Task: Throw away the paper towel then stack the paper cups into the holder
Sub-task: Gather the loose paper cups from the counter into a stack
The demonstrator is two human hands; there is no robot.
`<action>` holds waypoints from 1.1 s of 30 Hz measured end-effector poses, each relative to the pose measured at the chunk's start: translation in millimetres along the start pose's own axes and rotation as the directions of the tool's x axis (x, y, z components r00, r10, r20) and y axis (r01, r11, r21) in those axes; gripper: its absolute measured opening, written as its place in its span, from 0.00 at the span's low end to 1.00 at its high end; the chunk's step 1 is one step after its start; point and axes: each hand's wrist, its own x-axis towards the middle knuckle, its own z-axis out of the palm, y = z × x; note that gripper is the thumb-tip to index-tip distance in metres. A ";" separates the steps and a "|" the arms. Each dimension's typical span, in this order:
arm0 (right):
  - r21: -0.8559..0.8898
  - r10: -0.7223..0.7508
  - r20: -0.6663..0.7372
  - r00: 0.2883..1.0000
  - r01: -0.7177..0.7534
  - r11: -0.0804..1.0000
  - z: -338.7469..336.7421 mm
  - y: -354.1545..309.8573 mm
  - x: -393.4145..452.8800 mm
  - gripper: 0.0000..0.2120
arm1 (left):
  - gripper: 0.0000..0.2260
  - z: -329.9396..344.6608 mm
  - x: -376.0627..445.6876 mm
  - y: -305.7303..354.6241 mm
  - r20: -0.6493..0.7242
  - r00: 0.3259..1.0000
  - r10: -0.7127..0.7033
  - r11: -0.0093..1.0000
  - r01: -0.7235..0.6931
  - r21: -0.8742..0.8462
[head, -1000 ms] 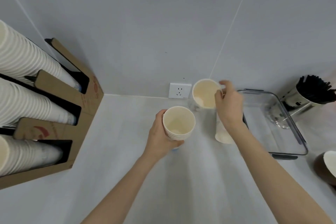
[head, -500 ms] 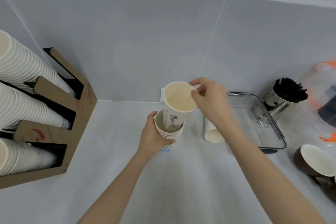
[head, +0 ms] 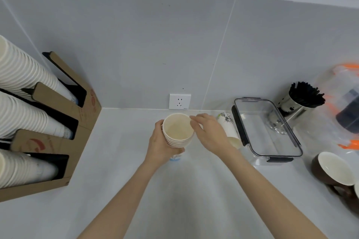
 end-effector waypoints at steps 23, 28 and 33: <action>-0.346 0.095 -0.175 0.980 -0.152 0.926 -8.9 129.7 4.2 0.15 | 0.39 50.3 -14.6 18.5 0.130 0.990 0.063 0.995 -0.052 -0.090; -0.055 0.211 -0.417 0.884 -0.256 0.965 -41.9 109.8 15.4 0.14 | 0.40 49.0 -13.3 17.3 0.146 0.988 0.059 0.995 -0.046 -0.085; 0.148 0.186 -0.532 0.826 -0.126 0.981 -88.7 67.3 16.8 0.12 | 0.40 49.4 -13.0 16.8 0.152 0.987 0.052 0.994 -0.037 -0.103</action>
